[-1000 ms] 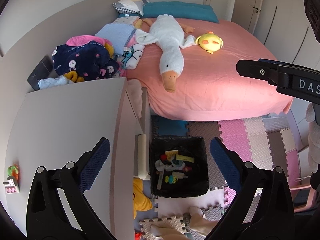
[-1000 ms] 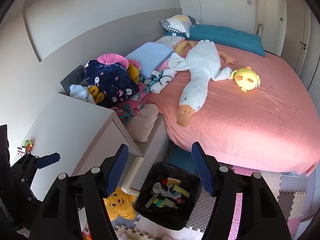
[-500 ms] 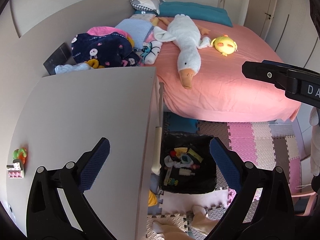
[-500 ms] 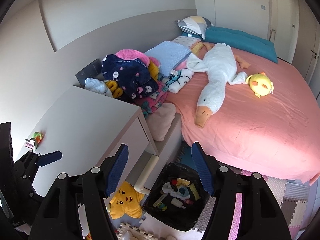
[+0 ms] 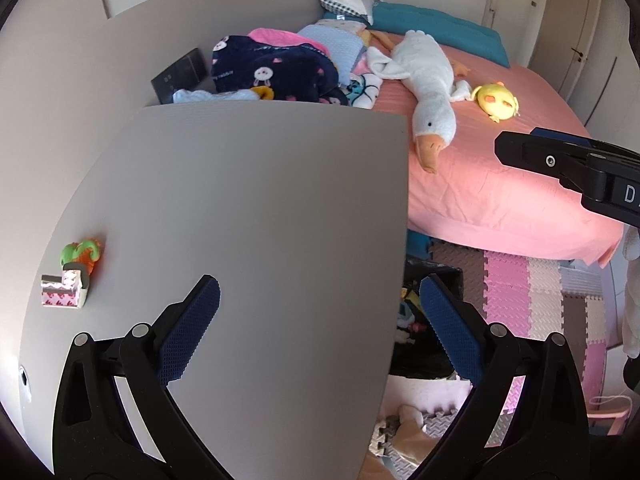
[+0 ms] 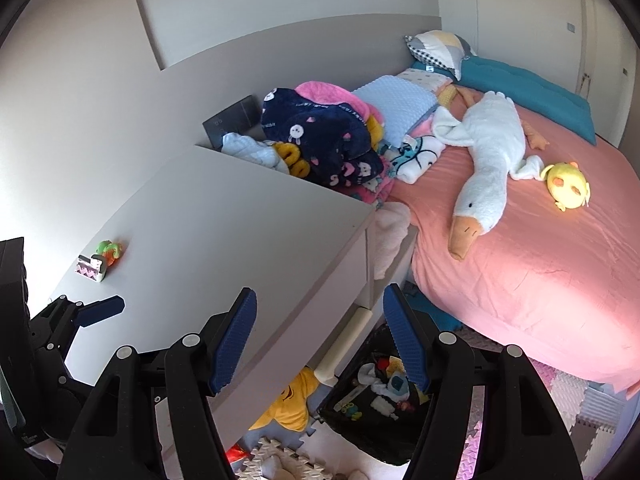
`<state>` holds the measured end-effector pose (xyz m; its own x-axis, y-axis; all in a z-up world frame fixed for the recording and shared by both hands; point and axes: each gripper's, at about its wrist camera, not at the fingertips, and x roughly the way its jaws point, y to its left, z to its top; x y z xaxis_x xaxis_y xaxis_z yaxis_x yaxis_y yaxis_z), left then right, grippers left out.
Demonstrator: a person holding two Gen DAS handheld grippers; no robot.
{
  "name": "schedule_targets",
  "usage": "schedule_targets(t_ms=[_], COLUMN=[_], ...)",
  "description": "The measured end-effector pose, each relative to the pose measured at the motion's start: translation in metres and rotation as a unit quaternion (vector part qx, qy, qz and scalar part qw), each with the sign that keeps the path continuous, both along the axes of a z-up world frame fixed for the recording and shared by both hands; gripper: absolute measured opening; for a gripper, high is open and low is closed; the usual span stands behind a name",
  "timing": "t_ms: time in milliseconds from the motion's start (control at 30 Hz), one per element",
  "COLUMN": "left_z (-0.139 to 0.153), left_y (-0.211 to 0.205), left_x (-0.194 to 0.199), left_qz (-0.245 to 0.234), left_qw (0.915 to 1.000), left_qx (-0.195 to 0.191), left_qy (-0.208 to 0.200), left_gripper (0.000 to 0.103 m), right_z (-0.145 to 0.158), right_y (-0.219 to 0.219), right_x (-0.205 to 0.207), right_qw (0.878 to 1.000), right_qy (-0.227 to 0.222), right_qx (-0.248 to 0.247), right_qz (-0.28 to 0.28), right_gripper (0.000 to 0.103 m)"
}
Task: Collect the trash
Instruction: 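Move both open tools back over the desk toward the box and seahorse toy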
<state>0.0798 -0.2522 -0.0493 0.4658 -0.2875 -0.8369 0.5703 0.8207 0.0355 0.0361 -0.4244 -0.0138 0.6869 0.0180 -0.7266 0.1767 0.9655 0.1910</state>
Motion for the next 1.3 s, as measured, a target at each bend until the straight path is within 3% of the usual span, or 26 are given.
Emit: schedule_targets(t_ms=[467,833,1300], left_z=[-0.002,-0.009,-0.019], left_y=[0.079,0.144,0.208], left_x=[0.017,0.033,0.083], left_qz=[0.063,0.128,0.179], left_qw=[0.9980,0.9918,0.9837], left_qx=[0.000,-0.002,-0.014], left_qy=[0.003,0.005,0.002], left_gripper=[0.097,0.097,0.097], right_z=[-0.002,-0.009,-0.025], right_y=[0.069,0.123,0.173], right_x=[0.034,0.062,0.104], right_qw=[0.999,0.996,0.993], right_qy=[0.006,0.018,0.026], right_qx=[0.000,-0.009,0.001], right_qz=[0.051,0.090,0.114], right_gripper=[0.067,0.067,0.067])
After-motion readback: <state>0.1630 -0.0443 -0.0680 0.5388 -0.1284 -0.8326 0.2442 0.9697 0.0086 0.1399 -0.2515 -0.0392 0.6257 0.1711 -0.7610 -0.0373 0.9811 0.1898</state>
